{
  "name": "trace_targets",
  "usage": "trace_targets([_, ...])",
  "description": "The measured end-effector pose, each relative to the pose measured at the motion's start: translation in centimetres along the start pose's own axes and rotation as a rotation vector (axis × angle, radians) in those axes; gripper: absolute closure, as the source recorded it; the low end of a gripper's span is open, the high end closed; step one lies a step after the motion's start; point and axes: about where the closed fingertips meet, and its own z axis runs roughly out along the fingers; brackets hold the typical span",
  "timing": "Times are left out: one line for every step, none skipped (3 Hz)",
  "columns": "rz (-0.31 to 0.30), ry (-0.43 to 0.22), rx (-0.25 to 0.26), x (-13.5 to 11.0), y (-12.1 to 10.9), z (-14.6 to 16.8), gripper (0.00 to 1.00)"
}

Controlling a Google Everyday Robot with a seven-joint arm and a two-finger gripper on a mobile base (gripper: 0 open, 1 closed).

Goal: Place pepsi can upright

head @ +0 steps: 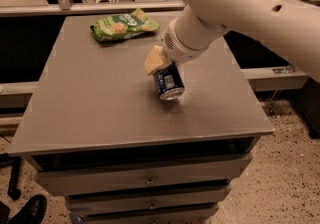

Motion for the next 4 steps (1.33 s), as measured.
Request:
trace_targets([0.026,-0.168,-0.184,-2.7,-0.5,0.1,1.0])
trace_targets([-0.016,-0.311,-0.311,-4.2,0.0,-1.1,1.0])
trace_targets([-0.11,-0.43,-0.359,-4.2,0.7,-3.0,1.0])
trace_targets([-0.236,-0.548,-0.345,-2.8,1.6,-4.8,1.0])
